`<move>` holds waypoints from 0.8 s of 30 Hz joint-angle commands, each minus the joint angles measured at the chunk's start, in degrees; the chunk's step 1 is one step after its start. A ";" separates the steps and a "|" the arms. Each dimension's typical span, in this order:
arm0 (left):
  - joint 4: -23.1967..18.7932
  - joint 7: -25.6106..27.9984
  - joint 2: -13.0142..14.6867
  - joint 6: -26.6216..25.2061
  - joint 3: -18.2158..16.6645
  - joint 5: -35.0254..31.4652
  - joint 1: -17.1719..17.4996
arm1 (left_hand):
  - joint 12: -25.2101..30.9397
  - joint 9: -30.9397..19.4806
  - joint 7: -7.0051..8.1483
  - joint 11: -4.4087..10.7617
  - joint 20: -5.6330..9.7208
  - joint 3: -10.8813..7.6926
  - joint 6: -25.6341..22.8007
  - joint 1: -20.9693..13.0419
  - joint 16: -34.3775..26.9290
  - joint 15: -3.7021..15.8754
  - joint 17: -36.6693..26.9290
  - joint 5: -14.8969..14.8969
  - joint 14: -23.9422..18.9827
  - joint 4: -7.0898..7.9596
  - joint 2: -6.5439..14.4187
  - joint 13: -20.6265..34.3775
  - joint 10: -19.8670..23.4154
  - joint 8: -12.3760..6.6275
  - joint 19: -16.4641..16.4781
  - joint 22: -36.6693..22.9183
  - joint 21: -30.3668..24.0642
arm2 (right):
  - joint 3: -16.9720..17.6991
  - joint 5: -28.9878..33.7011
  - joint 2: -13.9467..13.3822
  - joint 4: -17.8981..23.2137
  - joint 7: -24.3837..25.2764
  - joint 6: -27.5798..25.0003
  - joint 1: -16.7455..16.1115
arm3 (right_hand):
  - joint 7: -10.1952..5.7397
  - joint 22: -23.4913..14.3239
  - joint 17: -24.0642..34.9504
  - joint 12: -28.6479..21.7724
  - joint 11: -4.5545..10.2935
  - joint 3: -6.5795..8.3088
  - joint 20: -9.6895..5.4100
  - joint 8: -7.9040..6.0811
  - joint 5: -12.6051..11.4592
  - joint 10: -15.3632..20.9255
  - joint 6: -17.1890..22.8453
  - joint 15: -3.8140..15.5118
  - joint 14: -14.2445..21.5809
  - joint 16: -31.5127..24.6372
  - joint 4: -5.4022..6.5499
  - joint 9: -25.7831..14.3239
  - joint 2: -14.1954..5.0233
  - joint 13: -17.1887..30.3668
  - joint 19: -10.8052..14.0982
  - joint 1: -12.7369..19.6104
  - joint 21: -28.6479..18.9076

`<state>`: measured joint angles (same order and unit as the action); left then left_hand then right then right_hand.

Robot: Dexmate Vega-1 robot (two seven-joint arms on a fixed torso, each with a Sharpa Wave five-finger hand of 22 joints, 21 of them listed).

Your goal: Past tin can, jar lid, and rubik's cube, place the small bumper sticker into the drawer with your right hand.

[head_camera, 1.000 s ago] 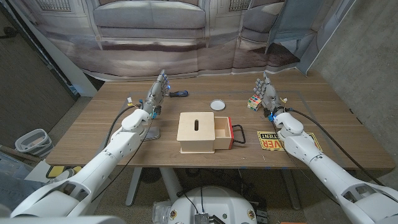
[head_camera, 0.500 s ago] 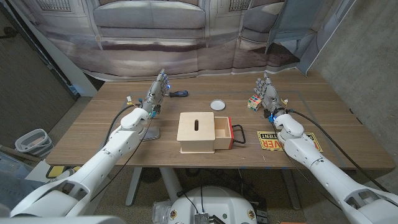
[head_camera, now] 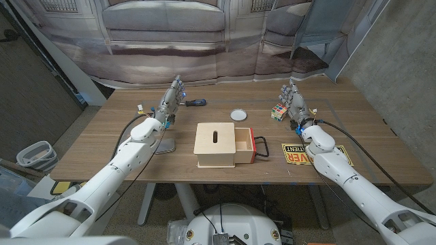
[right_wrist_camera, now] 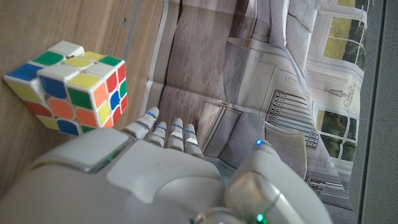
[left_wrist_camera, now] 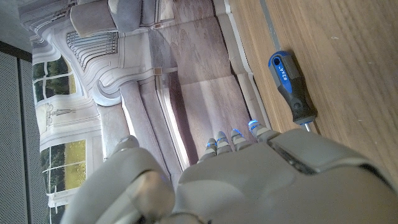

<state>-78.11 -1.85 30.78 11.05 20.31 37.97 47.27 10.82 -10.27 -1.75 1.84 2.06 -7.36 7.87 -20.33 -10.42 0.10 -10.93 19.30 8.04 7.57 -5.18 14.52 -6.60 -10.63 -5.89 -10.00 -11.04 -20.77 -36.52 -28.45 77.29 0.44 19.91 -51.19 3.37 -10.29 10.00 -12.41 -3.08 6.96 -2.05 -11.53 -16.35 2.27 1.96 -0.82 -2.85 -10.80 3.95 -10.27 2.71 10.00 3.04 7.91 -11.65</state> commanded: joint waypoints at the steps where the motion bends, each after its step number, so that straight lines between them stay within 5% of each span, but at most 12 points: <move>1: -1.19 0.07 0.63 -0.65 -0.01 -0.09 0.21 | 0.32 -0.32 -0.26 -0.20 2.61 0.44 0.18 -0.39 -0.26 -0.36 0.09 0.38 0.23 -0.01 0.34 -0.12 -0.02 -0.54 -0.39 -0.28 -0.23 | 0.26 1.51 -1.53 2.83 1.11 0.56 -1.56 | 0.07 -0.05 0.18 -0.19 -0.23 0.17 -2.52 -0.15 -0.22 0.57 0.34 -0.28 0.41 -0.26 -0.50 -0.20 -0.06 0.13 0.51 0.45 -0.32; 24: -3.32 1.65 1.71 -2.12 -0.07 -0.57 0.90 | 0.82 -0.31 -0.49 -0.29 2.31 0.70 -1.21 -0.57 -0.55 -0.37 0.29 0.71 -0.87 -0.20 0.79 -1.26 1.45 -0.94 0.29 -0.28 -0.50 | 1.13 2.10 -3.72 5.78 1.34 0.54 -3.13 | 0.09 -0.11 0.28 -0.11 -0.12 -0.03 -2.36 -0.35 -0.13 1.30 1.73 -0.49 1.37 -0.26 -0.93 -0.25 -0.15 0.18 1.19 0.96 -0.34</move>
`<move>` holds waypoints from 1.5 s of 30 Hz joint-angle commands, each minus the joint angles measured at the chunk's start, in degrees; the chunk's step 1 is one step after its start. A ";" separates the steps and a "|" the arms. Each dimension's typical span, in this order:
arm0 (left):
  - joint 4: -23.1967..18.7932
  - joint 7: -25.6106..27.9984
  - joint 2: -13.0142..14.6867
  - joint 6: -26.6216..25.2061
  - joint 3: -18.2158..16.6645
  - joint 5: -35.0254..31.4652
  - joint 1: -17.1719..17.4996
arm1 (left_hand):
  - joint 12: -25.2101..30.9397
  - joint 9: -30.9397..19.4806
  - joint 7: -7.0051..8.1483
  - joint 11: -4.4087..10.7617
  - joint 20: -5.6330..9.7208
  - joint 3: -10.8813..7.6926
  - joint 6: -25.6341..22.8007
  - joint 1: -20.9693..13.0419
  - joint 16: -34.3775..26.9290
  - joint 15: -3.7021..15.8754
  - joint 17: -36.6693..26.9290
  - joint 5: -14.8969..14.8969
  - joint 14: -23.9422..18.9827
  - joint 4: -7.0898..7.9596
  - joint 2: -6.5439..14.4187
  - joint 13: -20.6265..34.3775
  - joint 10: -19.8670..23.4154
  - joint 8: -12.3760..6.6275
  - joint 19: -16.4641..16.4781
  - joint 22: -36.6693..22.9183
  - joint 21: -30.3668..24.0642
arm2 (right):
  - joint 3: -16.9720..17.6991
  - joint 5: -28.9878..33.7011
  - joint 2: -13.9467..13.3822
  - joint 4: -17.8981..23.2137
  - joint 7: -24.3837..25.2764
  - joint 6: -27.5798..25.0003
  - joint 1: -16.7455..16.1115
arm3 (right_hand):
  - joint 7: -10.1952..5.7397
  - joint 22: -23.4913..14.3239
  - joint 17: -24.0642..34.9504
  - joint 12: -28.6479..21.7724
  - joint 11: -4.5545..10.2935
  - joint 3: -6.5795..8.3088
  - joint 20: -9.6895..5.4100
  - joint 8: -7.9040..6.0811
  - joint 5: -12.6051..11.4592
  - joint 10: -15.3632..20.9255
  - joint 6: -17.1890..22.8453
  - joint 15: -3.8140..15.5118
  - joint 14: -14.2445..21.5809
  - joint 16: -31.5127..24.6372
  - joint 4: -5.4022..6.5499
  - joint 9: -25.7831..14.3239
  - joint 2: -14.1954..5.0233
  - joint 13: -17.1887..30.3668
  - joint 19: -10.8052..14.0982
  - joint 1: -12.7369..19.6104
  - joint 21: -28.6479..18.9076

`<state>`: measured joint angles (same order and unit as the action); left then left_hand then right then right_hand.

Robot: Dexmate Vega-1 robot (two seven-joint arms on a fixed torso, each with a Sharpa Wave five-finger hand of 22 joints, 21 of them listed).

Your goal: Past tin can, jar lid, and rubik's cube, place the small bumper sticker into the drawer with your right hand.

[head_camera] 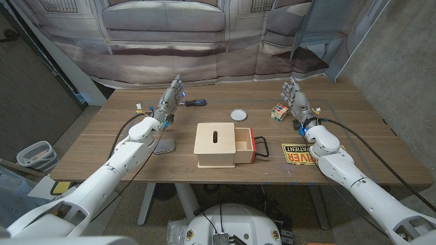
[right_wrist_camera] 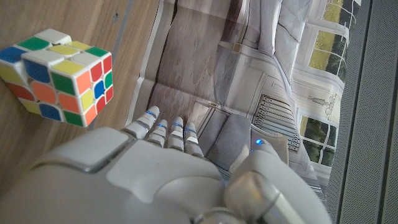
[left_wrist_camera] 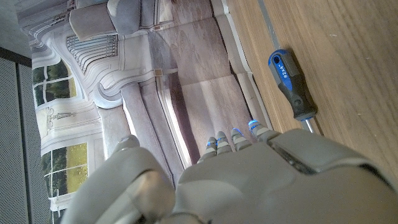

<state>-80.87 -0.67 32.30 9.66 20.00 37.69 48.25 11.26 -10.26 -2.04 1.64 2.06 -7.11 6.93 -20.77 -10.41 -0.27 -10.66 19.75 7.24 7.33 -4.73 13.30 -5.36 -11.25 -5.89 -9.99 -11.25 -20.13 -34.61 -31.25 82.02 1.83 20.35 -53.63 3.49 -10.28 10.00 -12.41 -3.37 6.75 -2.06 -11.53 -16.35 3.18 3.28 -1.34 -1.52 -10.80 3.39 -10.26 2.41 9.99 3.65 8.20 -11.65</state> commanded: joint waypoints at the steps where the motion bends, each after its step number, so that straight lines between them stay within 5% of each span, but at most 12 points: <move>1: -0.61 0.53 0.23 -0.73 0.27 -0.40 -0.09 | 0.37 -0.32 -0.19 -0.14 2.33 0.46 -0.30 -0.13 -0.56 -0.04 0.02 0.28 -0.10 0.04 0.35 -0.06 0.21 -0.33 0.29 -0.29 -0.29 | 0.57 0.26 -0.98 1.10 0.02 0.22 -0.80 | -0.04 -0.12 0.29 -0.11 0.11 0.18 -2.37 -0.35 -0.12 0.42 0.45 0.04 0.13 -0.28 -0.39 -0.26 0.14 0.19 0.62 0.69 -0.35; 45: -2.56 1.43 1.09 -1.55 -0.07 -0.34 0.69 | 0.39 -0.32 -0.03 -0.31 1.97 0.87 -0.71 -0.40 -0.51 -0.17 0.13 0.64 -0.56 -0.21 0.83 -1.28 0.69 -0.23 0.56 -0.30 -0.34 | 3.82 1.18 -3.77 6.93 3.05 2.43 -7.20 | -0.36 -0.15 0.41 -0.03 0.48 -0.12 -2.43 -0.13 0.02 1.65 1.26 0.27 1.97 -0.41 -0.96 -0.33 -0.20 0.25 2.26 1.39 -0.52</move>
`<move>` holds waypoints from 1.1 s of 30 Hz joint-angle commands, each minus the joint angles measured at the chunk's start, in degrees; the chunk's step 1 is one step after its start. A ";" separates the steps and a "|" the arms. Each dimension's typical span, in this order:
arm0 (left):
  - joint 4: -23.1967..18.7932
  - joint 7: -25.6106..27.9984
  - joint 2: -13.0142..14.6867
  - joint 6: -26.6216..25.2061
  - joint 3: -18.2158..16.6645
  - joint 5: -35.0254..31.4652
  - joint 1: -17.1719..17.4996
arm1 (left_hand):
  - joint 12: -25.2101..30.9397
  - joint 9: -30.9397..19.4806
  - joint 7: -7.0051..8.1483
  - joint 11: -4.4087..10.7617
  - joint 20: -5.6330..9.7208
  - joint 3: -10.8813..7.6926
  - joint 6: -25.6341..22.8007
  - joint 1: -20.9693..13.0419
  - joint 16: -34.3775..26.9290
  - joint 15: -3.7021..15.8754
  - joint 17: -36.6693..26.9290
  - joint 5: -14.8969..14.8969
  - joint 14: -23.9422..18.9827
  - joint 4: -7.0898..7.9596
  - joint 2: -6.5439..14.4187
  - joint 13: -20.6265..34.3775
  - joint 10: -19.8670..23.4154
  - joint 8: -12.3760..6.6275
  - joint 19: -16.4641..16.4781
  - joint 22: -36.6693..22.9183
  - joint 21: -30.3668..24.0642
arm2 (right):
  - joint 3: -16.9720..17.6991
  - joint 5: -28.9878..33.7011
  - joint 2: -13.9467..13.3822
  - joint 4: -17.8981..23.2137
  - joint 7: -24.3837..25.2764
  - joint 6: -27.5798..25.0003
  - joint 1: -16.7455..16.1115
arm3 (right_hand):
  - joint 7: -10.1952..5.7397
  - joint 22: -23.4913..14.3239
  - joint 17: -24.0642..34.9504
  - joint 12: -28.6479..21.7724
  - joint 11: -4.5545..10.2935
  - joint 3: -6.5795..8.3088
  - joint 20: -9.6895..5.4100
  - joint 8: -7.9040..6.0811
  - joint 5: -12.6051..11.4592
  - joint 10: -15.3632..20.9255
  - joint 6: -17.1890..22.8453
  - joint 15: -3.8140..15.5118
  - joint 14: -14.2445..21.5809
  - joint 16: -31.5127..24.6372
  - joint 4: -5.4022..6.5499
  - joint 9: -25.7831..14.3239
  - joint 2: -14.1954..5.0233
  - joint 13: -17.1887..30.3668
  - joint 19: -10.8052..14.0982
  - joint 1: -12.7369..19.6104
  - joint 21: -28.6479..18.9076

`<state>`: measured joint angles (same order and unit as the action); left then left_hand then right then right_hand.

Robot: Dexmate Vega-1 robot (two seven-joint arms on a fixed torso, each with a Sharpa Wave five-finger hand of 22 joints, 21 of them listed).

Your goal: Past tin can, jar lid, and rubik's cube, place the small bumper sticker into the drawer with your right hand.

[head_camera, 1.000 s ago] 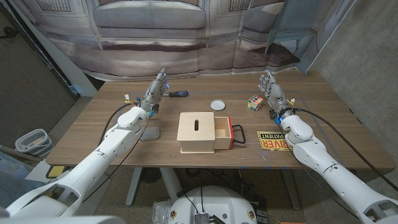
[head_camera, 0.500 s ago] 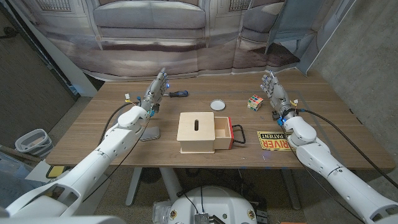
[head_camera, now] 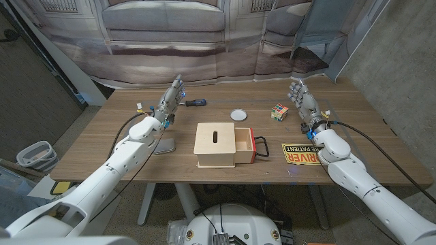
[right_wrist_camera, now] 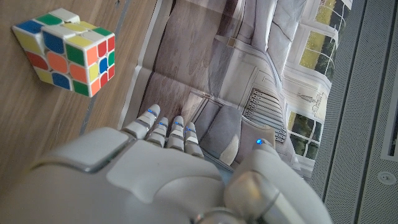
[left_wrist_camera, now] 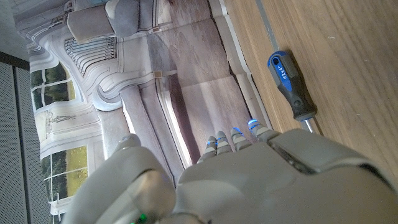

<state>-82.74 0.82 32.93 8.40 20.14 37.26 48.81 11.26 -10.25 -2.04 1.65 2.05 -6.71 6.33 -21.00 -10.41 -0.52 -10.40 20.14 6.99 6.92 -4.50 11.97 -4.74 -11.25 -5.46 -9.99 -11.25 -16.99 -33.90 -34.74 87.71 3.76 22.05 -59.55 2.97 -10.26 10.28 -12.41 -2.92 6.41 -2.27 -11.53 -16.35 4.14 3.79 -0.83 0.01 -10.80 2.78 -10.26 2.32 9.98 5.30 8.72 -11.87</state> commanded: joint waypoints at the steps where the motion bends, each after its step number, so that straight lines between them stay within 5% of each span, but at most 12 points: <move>1: -0.68 0.05 0.42 -0.31 -0.21 0.07 0.11 | 0.39 -0.33 -0.05 -0.33 1.97 0.47 -0.11 -0.18 -0.52 0.06 -0.12 0.25 -0.31 0.19 0.61 0.03 0.07 -0.23 0.13 -0.30 -0.34 | 0.68 0.58 -0.33 1.28 1.09 0.82 -1.34 | 0.17 -0.17 0.13 -0.02 0.03 0.21 -2.23 -0.14 0.02 0.68 0.78 -0.26 0.46 -0.41 -0.35 -0.33 -0.12 0.26 0.64 0.88 -0.29; 33: -0.30 0.02 0.62 -0.86 -0.17 0.04 -0.02 | 0.34 -0.34 -0.03 -0.18 1.96 0.81 -0.51 -0.30 -0.44 0.05 -0.10 0.44 -0.42 0.07 0.86 -0.56 0.18 -0.23 0.20 -0.31 -0.33 | 3.37 1.52 -2.53 5.46 2.81 1.74 -5.96 | 0.05 -0.19 0.22 0.10 0.03 -0.08 -2.17 0.00 0.15 1.19 1.13 -0.18 1.07 -0.31 -0.48 -0.36 -0.38 0.29 1.07 0.96 -0.16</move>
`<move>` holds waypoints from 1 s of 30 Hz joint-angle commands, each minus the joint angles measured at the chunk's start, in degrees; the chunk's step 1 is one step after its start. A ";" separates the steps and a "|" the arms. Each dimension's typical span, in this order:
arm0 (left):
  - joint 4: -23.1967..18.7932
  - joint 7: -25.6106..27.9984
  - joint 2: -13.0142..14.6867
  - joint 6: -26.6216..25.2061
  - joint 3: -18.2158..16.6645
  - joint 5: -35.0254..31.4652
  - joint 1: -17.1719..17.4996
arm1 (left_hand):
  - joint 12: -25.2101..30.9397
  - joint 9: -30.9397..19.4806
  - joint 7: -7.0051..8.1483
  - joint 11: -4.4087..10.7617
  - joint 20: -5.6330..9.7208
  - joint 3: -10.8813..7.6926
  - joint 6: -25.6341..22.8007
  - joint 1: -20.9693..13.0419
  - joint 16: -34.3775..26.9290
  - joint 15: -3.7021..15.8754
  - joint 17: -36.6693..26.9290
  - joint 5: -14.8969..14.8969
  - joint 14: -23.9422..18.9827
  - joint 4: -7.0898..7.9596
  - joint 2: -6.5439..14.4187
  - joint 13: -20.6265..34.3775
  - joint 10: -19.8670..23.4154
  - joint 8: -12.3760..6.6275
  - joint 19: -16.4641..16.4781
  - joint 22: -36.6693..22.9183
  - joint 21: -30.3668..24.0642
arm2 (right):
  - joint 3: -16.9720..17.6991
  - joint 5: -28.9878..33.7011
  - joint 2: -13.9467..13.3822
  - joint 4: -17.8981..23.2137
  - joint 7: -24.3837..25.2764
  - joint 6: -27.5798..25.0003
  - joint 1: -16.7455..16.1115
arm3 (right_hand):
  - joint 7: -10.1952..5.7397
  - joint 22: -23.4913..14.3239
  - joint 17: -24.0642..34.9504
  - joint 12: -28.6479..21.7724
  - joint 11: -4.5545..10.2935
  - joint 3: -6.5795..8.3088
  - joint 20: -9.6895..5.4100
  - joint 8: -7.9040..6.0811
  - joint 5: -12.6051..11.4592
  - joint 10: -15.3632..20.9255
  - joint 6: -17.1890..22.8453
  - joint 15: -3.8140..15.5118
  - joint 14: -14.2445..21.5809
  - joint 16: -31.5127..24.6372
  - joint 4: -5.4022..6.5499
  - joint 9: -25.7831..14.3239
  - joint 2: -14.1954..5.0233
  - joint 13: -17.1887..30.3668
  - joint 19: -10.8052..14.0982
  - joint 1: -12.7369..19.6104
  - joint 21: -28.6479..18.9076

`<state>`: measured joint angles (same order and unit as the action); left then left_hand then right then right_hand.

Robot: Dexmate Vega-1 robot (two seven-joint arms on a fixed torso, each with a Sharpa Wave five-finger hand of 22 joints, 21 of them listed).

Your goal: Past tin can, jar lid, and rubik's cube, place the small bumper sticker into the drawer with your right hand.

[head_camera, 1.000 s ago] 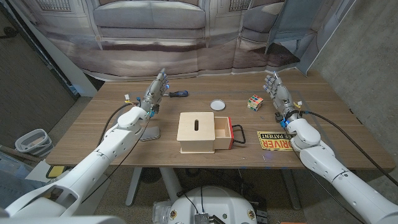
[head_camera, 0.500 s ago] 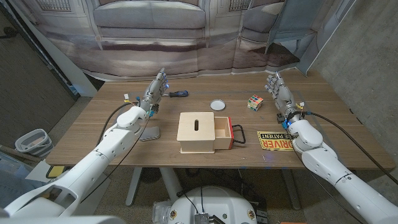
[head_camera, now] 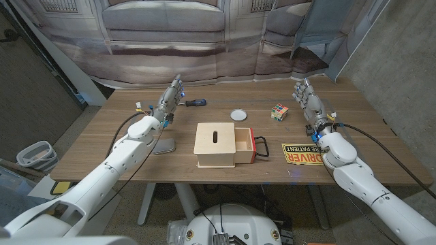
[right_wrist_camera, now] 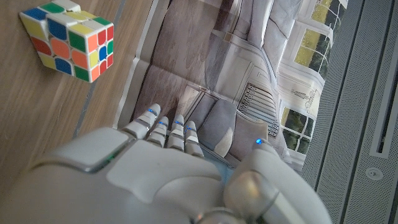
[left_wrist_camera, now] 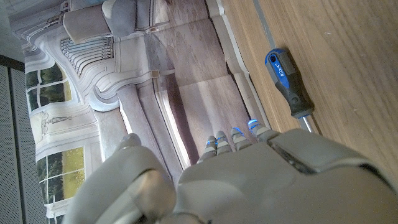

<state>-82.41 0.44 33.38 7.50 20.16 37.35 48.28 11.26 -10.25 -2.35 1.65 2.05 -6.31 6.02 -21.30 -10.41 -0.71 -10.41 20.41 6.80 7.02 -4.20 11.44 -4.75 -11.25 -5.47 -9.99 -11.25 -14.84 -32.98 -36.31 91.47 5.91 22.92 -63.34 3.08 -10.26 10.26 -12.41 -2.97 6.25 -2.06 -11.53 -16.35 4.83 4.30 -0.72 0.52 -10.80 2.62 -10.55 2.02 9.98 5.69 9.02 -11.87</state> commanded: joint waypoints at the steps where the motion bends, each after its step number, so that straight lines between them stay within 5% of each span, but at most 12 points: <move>1: -0.82 0.20 0.33 0.02 -0.27 0.06 0.56 | 0.33 -0.34 0.28 -0.29 1.96 0.43 -0.20 0.00 -0.44 0.22 -0.09 0.18 -0.22 -0.04 0.57 -0.04 0.15 -0.23 0.20 -0.31 -0.32 | 1.38 0.66 -1.06 1.86 0.80 0.92 -2.42 | -0.04 -0.19 0.23 0.09 0.04 0.07 -2.38 0.01 0.16 0.54 0.63 -0.29 0.58 -0.31 -0.33 -0.07 -0.08 0.29 0.70 0.66 -0.16; 30: -5.43 3.03 1.40 -0.35 -0.31 -1.42 2.27 | 0.32 -0.35 0.29 -0.16 1.97 0.77 -0.36 -0.05 -0.40 0.18 -0.09 0.32 -0.29 -0.12 0.74 -0.37 0.28 -0.17 0.22 -0.32 -0.30 | 5.30 0.86 -2.03 4.39 2.22 3.77 -9.66 | -0.45 -0.21 0.28 0.16 0.09 -0.18 -2.31 -0.35 0.22 1.01 2.12 -0.13 1.00 -0.22 -0.50 -0.12 -0.29 0.32 0.74 0.80 0.03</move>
<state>-85.90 1.86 34.23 7.59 19.77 36.93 49.84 11.26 -10.46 -2.15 1.34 2.05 -6.08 5.82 -21.07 -10.41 -0.41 -10.42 20.41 6.50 6.79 -3.96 10.91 -4.44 -11.25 -5.47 -9.99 -11.25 -10.90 -32.06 -38.09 95.11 7.83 25.74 -70.58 2.44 -10.26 10.25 -12.41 -2.86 6.10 -2.26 -11.53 -16.35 5.33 5.62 -0.72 1.14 -10.80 2.46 -10.54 1.78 9.98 5.89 9.25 -11.87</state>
